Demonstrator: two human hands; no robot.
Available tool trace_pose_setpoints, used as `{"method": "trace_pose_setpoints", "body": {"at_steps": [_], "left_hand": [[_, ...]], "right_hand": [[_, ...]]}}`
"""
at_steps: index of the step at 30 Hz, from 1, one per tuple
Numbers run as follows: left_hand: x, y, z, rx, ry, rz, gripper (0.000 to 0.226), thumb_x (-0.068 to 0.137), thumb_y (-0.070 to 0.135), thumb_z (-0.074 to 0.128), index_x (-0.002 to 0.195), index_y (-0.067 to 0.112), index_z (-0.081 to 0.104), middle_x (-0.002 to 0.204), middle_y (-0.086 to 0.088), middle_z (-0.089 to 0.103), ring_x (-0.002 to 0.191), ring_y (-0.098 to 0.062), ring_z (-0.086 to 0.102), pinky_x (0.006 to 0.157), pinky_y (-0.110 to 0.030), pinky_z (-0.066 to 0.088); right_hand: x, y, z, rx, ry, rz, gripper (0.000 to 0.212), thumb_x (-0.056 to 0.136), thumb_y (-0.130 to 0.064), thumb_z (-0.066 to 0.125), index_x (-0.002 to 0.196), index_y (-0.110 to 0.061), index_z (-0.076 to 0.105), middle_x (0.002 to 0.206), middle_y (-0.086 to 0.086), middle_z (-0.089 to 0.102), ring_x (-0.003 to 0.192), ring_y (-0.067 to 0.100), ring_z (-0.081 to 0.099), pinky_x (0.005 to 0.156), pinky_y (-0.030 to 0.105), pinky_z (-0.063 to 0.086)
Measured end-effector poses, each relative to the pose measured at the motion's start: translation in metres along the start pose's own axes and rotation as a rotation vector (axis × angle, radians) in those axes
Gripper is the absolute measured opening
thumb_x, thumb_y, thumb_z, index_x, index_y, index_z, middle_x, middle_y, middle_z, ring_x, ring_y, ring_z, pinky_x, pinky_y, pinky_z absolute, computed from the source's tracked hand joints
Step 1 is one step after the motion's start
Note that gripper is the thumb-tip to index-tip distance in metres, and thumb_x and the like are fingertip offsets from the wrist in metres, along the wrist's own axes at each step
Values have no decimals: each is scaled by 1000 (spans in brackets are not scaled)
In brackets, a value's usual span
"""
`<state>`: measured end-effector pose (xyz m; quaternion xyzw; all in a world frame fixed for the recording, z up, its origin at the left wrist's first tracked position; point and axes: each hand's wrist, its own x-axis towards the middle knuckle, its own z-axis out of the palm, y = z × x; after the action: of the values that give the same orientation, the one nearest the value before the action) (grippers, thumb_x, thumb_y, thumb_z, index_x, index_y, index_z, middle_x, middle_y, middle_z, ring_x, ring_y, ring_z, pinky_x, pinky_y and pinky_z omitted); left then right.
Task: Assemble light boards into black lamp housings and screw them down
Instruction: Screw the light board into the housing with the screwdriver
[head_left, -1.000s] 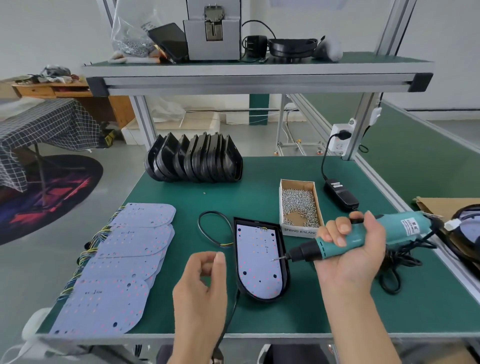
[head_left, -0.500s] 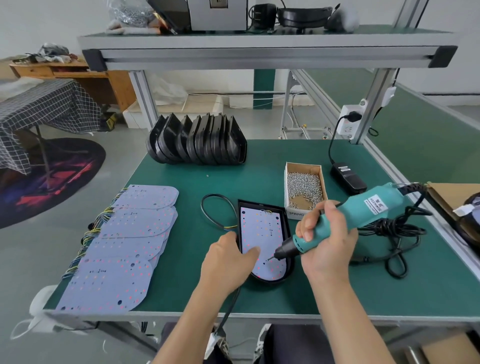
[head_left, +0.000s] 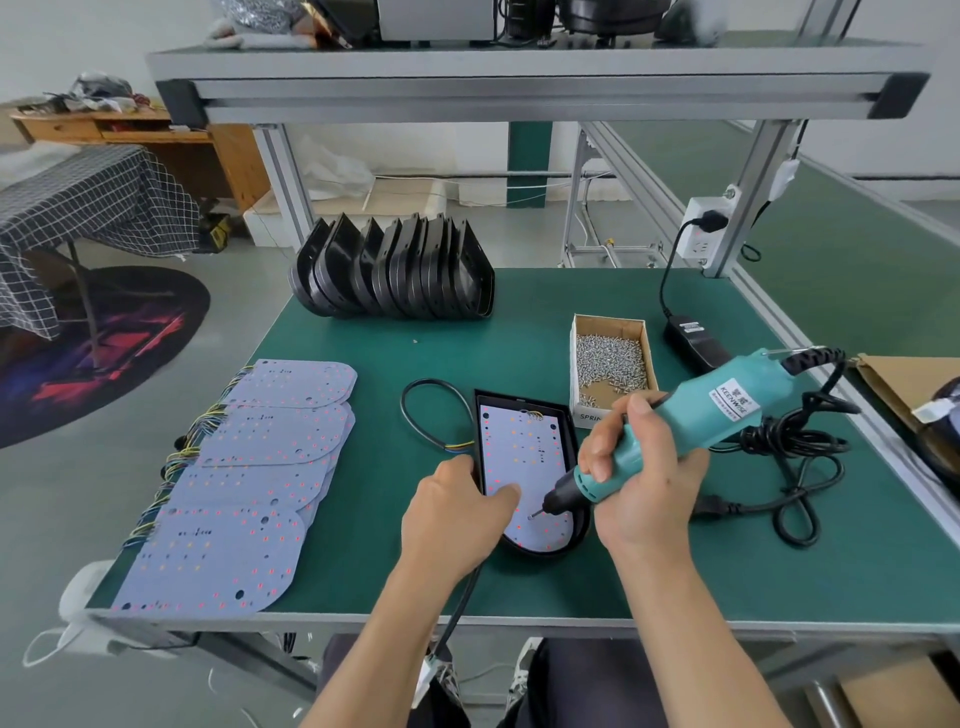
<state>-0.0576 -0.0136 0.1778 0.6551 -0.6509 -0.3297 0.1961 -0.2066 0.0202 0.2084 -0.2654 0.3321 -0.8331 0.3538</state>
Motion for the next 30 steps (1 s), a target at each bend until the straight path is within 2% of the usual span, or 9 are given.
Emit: {"method": "trace_pose_setpoints", "body": {"at_steps": [4, 9, 20, 30], "left_hand": [[1, 0, 1, 1, 7, -3, 35, 82, 46, 66, 86, 12, 57, 85, -4, 65, 84, -31, 62, 69, -35, 48], [2, -1, 2, 3, 14, 1, 34, 82, 46, 67, 85, 13, 57, 83, -3, 65, 81, -29, 63, 63, -32, 45], [2, -3, 3, 0, 26, -9, 31, 80, 47, 67, 83, 18, 58, 79, 1, 65, 76, -23, 62, 58, -30, 39], [3, -4, 4, -4, 26, -9, 30, 78, 48, 66, 80, 20, 57, 77, 2, 64, 74, -24, 60, 59, -31, 40]], "right_hand": [[-2, 1, 1, -21, -43, -32, 8, 84, -24, 66, 80, -22, 59, 57, 7, 51, 37, 18, 35, 47, 25, 35], [-5, 0, 4, -74, -128, -75, 11, 88, -23, 66, 81, -29, 63, 57, 3, 55, 38, 19, 39, 48, 25, 34], [-6, 3, 5, -136, -126, -92, 12, 89, -20, 64, 81, -28, 60, 54, 4, 51, 38, 21, 38, 50, 25, 35], [-8, 4, 8, -175, -146, -76, 14, 89, -22, 64, 77, -31, 63, 54, 6, 53, 39, 20, 37, 48, 24, 34]]}}
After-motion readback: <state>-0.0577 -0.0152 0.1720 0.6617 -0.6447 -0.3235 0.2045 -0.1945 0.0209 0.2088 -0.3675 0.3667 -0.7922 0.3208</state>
